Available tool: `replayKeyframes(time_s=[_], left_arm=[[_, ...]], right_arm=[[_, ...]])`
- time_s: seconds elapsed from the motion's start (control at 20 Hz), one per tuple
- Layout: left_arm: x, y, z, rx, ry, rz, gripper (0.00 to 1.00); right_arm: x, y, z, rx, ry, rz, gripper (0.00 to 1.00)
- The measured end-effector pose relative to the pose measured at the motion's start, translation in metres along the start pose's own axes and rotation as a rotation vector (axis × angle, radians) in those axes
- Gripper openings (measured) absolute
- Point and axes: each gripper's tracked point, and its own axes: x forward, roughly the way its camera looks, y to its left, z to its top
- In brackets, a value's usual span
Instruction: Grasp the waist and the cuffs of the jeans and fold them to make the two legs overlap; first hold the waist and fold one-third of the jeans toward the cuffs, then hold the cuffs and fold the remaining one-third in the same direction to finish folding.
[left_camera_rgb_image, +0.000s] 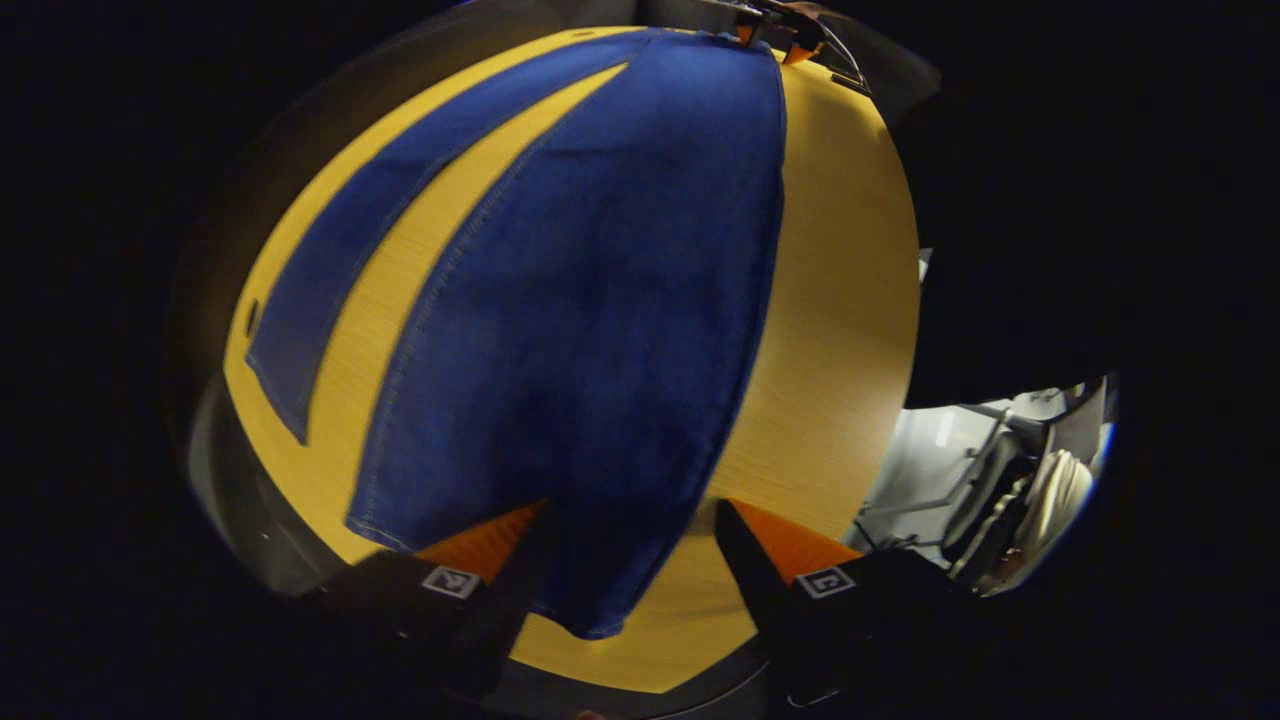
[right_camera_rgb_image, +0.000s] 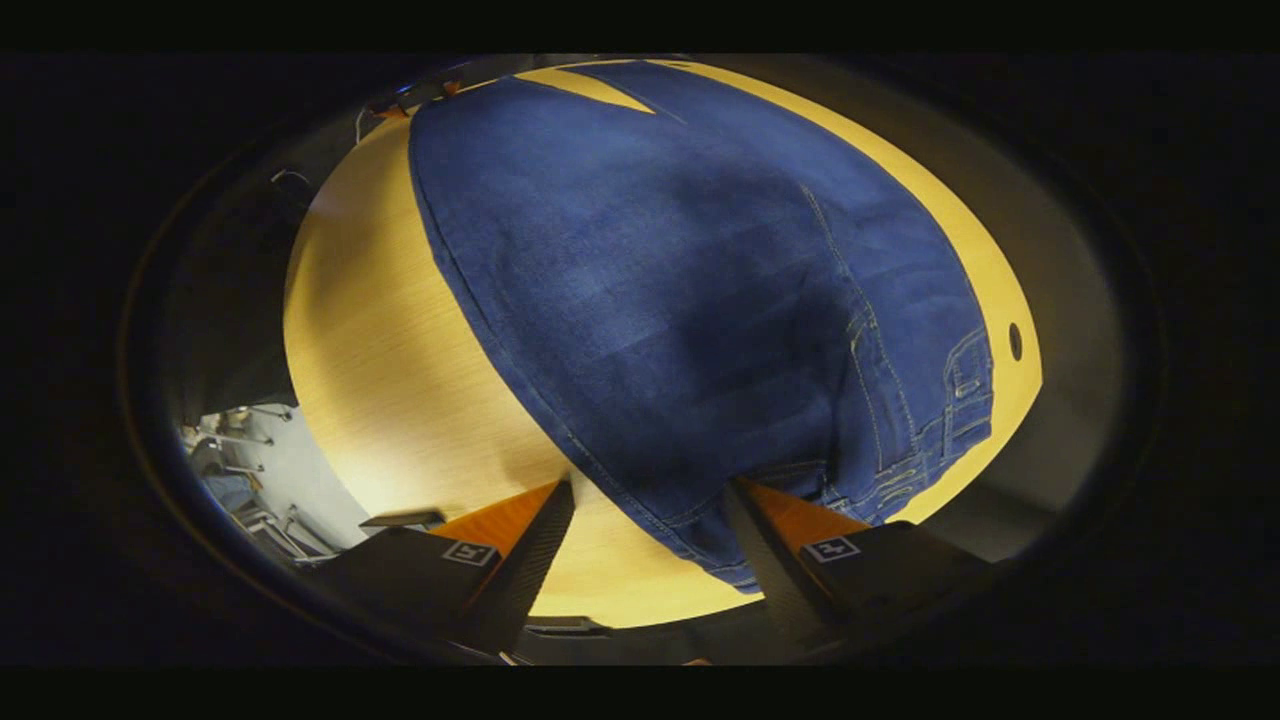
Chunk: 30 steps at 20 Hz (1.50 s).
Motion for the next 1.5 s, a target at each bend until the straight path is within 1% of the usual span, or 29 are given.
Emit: replayKeyframes(time_s=[0.05,0.1,0.15,0.25,0.3,0.4,0.45,0.5,0.6,0.65,0.7,0.75,0.8,0.85,0.9,0.95,1.0,1.05,1.1,1.15,1.2,1.25,1.35,1.5], left_arm=[[-0.004,0.002,-0.001,-0.042,0.009,0.005,0.95],[-0.003,0.008,0.001,-0.085,0.010,0.015,0.94],[-0.003,0.012,0.000,-0.141,0.021,0.027,0.79],[-0.005,0.023,0.002,-0.212,0.010,0.066,0.50],[-0.004,0.027,0.006,-0.255,-0.003,0.077,0.35],[-0.003,0.033,0.008,-0.319,-0.003,0.100,0.06],[-0.003,0.037,0.009,-0.340,-0.006,0.123,0.06],[-0.005,0.046,0.012,-0.363,-0.016,0.154,0.06],[-0.015,0.058,0.019,-0.426,-0.051,0.199,0.06],[-0.023,0.064,0.023,-0.451,-0.075,0.219,0.06],[-0.033,0.070,0.030,-0.470,-0.104,0.231,0.06],[-0.041,0.075,0.037,-0.492,-0.125,0.238,0.06],[-0.051,0.079,0.040,-0.512,-0.148,0.246,0.06],[-0.060,0.084,0.044,-0.529,-0.168,0.252,0.06],[-0.067,0.090,0.049,-0.540,-0.192,0.262,0.06],[-0.074,0.095,0.053,-0.549,-0.206,0.271,0.06],[-0.078,0.098,0.053,-0.551,-0.222,0.284,0.06],[-0.085,0.101,0.056,-0.554,-0.235,0.297,0.06],[-0.092,0.106,0.060,-0.565,-0.247,0.312,0.06],[-0.101,0.115,0.067,-0.579,-0.272,0.329,0.06],[-0.111,0.126,0.077,-0.597,-0.293,0.339,0.06],[-0.120,0.135,0.086,-0.615,-0.319,0.351,0.06],[-0.132,0.156,0.101,-0.648,-0.364,0.366,0.06],[-0.140,0.192,0.117,-0.667,-0.390,0.402,0.06]], right_arm=[[0.001,0.000,-0.002,0.027,0.010,0.006,0.95],[0.001,-0.002,-0.001,0.064,0.017,0.006,0.92],[0.002,-0.008,0.001,0.115,0.024,-0.012,0.87],[0.002,-0.039,0.009,0.211,0.003,-0.110,0.43],[0.007,-0.038,0.005,0.249,-0.001,-0.122,0.22],[0.003,-0.036,0.007,0.305,-0.033,-0.152,0.09],[0.001,-0.036,0.010,0.337,-0.055,-0.156,0.08],[0.002,-0.036,0.009,0.384,-0.072,-0.158,0.05],[0.000,-0.039,0.010,0.464,-0.100,-0.158,0.05],[-0.003,-0.041,0.012,0.479,-0.118,-0.167,0.10],[-0.008,-0.043,0.016,0.481,-0.145,-0.182,0.10],[-0.014,-0.044,0.019,0.488,-0.164,-0.192,0.05],[-0.022,-0.045,0.022,0.496,-0.187,-0.208,0.05],[-0.030,-0.047,0.026,0.500,-0.211,-0.220,0.00],[-0.040,-0.050,0.031,0.512,-0.239,-0.232,0.05],[-0.053,-0.056,0.038,0.529,-0.282,-0.249,0.00],[-0.064,-0.062,0.042,0.537,-0.316,-0.264,0.05],[-0.079,-0.070,0.047,0.544,-0.348,-0.292,0.05],[-0.092,-0.078,0.051,0.555,-0.377,-0.314,0.00],[-0.102,-0.086,0.056,0.572,-0.404,-0.333,0.00],[-0.108,-0.096,0.059,0.588,-0.426,-0.346,0.05],[-0.114,-0.106,0.063,0.598,-0.445,-0.360,0.05],[-0.124,-0.125,0.070,0.600,-0.469,-0.394,0.00],[-0.134,-0.155,0.083,0.634,-0.508,-0.430,0.00]])
